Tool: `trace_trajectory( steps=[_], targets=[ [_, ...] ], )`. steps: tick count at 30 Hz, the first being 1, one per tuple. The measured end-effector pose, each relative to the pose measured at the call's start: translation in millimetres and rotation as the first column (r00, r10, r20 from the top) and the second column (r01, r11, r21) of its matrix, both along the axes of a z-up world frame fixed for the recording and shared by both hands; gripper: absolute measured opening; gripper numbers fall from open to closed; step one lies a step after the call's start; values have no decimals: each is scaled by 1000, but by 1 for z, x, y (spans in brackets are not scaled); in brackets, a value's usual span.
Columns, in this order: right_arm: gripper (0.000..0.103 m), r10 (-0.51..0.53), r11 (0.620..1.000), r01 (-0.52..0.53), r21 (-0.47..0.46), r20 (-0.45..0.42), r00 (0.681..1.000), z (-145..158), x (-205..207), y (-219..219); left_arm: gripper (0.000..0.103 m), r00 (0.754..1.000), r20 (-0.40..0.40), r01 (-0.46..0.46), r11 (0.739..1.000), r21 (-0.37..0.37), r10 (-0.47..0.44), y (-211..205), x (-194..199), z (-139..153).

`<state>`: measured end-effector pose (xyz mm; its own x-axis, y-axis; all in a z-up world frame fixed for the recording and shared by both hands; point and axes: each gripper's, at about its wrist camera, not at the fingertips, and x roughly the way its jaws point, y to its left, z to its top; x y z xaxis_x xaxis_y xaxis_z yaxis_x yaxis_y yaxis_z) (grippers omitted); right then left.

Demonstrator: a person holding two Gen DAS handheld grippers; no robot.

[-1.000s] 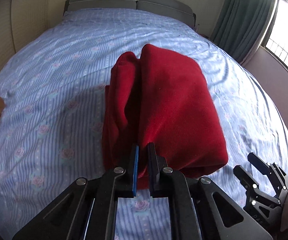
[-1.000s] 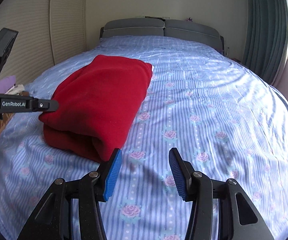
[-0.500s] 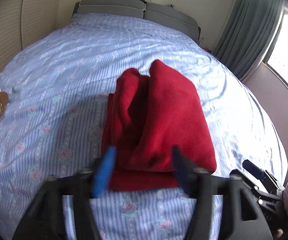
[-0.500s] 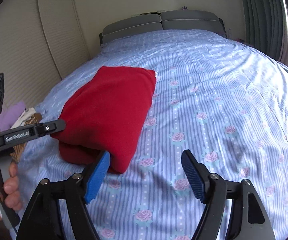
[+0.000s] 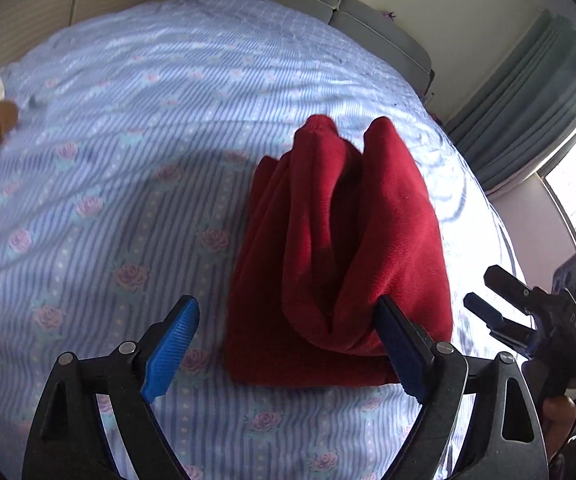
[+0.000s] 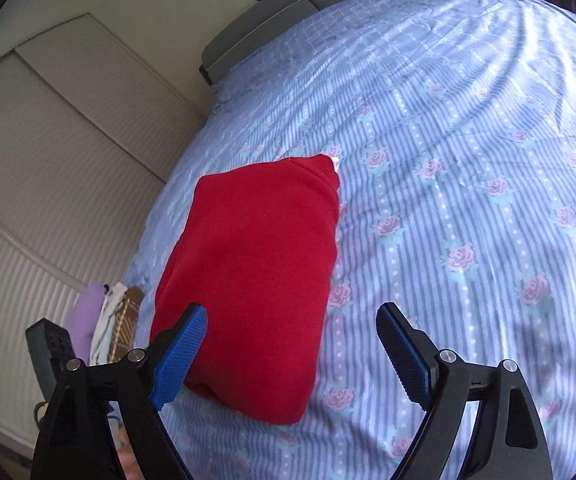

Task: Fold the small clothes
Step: 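Grasp the folded sweatshirt bundle with the left gripper and lift it, then carry the sweatshirt with the left gripper onto the stack of folded clothes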

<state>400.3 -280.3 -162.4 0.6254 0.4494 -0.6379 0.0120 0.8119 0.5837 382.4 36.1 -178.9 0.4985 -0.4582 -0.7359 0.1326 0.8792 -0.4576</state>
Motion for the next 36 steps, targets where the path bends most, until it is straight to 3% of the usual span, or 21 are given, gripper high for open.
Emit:
trace_trajectory(
  steps=[6, 11, 15, 19, 23, 25, 31, 36],
  targets=[
    [87, 123, 992, -121, 41, -58, 991, -21, 33, 22, 89, 1000, -29, 5, 994, -108, -8, 6, 1, -26],
    [87, 172, 981, -162, 108, -95, 980, -42, 55, 31, 82, 998, -38, 35, 980, -197, -44, 7, 7, -38],
    [90, 189, 969, -168, 183, -106, 976, -58, 66, 32, 64, 997, -35, 59, 966, -252, -70, 4, 11, -44],
    [86, 205, 946, -162, 281, -131, 970, -74, 71, 36, 48, 997, -9, 71, 967, -243, -75, 0, 8, -40],
    [67, 194, 950, -163, 266, -95, 976, -63, 61, 39, 40, 997, -5, 69, 965, -251, -73, 2, 3, -30],
    [63, 188, 949, -158, 273, -88, 978, -58, 57, 39, 39, 997, 1, 80, 965, -249, -83, 3, 0, -22],
    [60, 166, 950, -144, 277, -58, 984, -36, 34, 39, 38, 994, 24, 114, 969, -221, -111, 8, -7, 11],
    [60, 164, 950, -158, 268, 0, 986, 3, 15, 52, 38, 990, 82, 128, 971, -201, -113, 26, -23, 58]
  ],
)
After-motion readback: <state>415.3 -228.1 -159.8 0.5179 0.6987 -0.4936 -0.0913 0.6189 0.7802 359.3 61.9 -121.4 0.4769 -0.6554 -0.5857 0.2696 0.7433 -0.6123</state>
